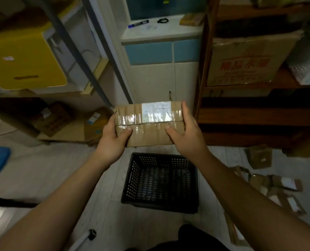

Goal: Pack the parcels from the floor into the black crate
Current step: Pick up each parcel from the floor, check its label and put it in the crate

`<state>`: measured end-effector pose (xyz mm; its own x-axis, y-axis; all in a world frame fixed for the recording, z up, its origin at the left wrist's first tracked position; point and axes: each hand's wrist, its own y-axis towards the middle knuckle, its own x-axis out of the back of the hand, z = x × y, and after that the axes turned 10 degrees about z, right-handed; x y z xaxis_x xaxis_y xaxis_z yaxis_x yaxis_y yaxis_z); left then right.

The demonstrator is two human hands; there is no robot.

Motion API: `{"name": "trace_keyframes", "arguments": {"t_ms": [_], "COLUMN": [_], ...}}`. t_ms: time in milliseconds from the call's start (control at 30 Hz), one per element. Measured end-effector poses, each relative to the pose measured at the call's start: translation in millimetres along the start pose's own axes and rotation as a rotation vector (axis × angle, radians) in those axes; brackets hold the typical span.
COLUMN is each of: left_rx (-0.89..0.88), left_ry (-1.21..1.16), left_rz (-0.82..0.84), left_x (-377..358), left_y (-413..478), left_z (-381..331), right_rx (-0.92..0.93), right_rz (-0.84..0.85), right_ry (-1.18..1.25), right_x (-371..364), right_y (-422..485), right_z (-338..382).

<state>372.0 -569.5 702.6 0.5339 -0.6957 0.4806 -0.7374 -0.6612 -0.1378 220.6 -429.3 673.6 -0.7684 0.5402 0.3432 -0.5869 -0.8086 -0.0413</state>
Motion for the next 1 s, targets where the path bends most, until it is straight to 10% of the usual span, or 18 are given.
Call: {"name": "trace_keyframes", "arguments": {"t_ms": [400, 1000], "left_rx": [-0.016, 0.525], "left_ry": [-0.086, 0.065], "left_rz": [0.491, 0.475], "left_x": [37.3, -106.5], "left_y": [105.8, 162.5], "left_z": [142.3, 500.0], "right_rx": [-0.336, -0.614], "right_rz": [-0.118, 0.268], "right_ry": [-0.102, -0.162], "right_x": [-132.2, -274.6], "right_y": [43.2, 112.5], "right_z": [-60.4, -385.9]}}
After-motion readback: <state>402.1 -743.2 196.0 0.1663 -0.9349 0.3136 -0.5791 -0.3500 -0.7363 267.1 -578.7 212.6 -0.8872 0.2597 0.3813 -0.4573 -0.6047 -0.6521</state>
